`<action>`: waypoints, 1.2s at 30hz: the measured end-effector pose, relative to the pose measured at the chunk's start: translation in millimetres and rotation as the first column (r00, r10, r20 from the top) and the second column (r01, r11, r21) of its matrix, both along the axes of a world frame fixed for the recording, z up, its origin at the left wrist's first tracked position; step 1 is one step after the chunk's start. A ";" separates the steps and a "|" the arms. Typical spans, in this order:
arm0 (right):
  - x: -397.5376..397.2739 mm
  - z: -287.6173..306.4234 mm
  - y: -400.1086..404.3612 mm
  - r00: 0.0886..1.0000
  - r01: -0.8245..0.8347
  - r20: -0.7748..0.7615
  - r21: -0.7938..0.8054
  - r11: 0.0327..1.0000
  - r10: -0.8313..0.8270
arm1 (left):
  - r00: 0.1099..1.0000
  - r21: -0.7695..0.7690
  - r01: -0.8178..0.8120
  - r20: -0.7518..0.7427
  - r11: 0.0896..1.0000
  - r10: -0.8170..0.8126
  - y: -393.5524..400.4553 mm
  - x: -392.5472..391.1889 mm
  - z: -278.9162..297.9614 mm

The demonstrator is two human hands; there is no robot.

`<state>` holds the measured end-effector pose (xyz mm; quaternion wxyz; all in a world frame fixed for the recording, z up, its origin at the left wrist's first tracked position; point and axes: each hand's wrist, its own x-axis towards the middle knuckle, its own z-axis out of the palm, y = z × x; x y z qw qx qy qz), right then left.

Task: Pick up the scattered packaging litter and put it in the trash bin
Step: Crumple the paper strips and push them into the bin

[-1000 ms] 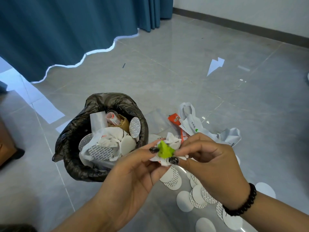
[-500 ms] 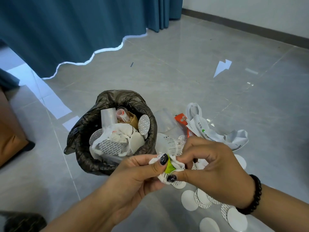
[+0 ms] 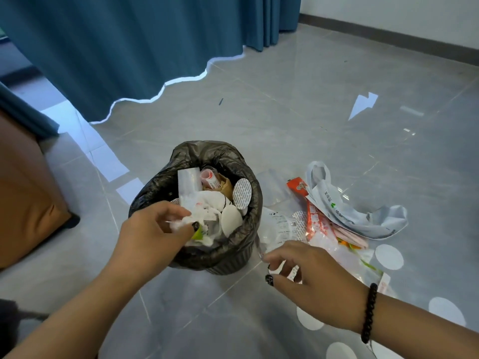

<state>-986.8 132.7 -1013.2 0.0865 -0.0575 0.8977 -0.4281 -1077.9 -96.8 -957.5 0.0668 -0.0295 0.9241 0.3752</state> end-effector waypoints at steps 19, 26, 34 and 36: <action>30.1 -136.3 53.4 0.933 -0.107 0.345 0.538 0.836 -0.102 | 0.723 -0.157 0.645 -0.192 0.748 -0.663 74.0 49.3 -37.6; 50.4 -159.2 59.6 0.955 -0.084 0.270 0.637 0.767 -0.119 | 0.747 -0.082 0.658 -0.062 0.749 -0.662 81.9 46.9 -47.5; 61.8 -163.6 88.0 0.949 -0.167 0.310 0.631 0.758 -0.049 | 0.798 0.014 0.603 0.020 0.798 -0.603 87.1 44.5 -49.3; 62.3 -163.6 86.8 0.950 -0.201 0.313 0.632 0.748 -0.009 | 0.784 0.013 0.617 0.076 0.787 -0.616 87.6 46.1 -51.3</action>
